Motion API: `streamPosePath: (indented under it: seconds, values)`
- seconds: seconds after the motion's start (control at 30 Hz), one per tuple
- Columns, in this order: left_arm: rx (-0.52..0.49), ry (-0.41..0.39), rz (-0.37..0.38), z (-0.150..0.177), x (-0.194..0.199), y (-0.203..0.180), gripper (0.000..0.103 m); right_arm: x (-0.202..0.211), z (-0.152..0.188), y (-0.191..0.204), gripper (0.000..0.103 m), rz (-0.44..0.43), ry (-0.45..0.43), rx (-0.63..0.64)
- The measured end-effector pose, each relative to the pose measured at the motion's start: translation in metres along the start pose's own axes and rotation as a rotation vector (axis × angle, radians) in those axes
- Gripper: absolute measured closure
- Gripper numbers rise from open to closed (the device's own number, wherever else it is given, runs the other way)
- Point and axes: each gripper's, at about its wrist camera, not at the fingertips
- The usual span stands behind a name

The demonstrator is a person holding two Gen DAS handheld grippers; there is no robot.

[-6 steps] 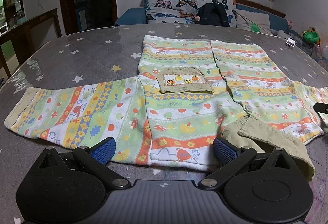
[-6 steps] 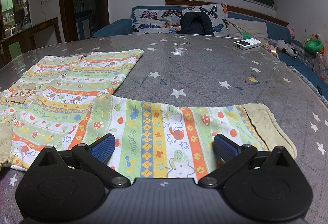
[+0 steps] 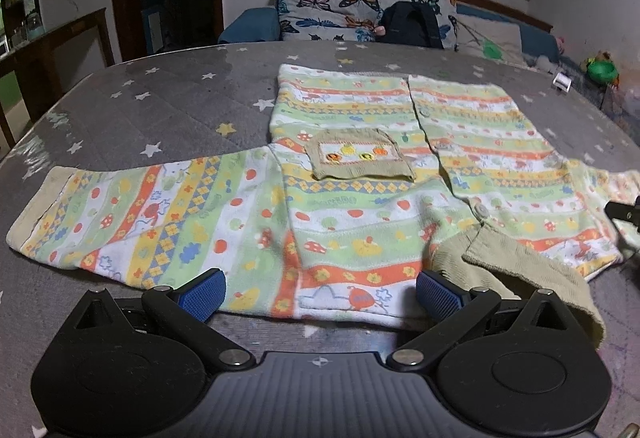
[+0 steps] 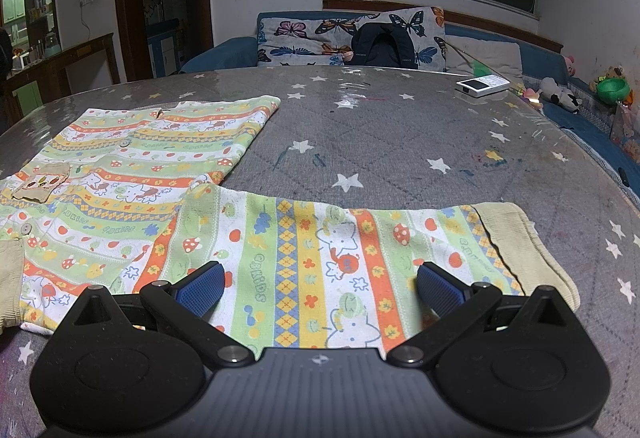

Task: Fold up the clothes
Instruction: 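Grasp the khaki corduroy cuff of one sleeve with the left tool, then lift the sleeve with the left tool and fold it across the shirt body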

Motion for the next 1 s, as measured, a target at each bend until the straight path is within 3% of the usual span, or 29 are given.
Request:
streamPosePath:
  seconds: [0.13, 0.3, 0.5, 0.7, 0.83, 1.0]
  values:
    - [0.032, -0.037, -0.079, -0.008, 0.003, 0.028, 0.0, 0.0, 0.0, 0.0, 0.0, 0.0, -0.001, 0.001]
    - [0.102, -0.107, -0.283, -0.018, 0.008, 0.076, 0.001, 0.0, -0.001, 0.001, 0.0, 0.001, -0.001, 0.001]
    - [0.224, -0.126, -0.494, -0.022, 0.001, 0.143, 0.014, 0.0, -0.001, 0.002, 0.0, 0.001, -0.001, 0.001]
    - [0.357, -0.103, -0.537, -0.02, -0.001, 0.192, 0.02, 0.0, -0.002, 0.002, 0.0, 0.001, -0.001, 0.001]
    - [0.407, -0.072, -0.51, -0.017, -0.009, 0.204, 0.031, 0.0, -0.002, 0.002, 0.0, 0.001, -0.001, 0.001]
    - [0.399, -0.079, -0.532, -0.017, -0.015, 0.205, 0.046, 0.0, -0.001, 0.002, 0.0, 0.001, -0.001, 0.001]
Point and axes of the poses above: each gripper's, at about its wrist camera, not at the fingertips, and x roughly against the way its jaws point, y to its left, z to its underside, and after that the axes turned 11 degrees about -y, right-handed
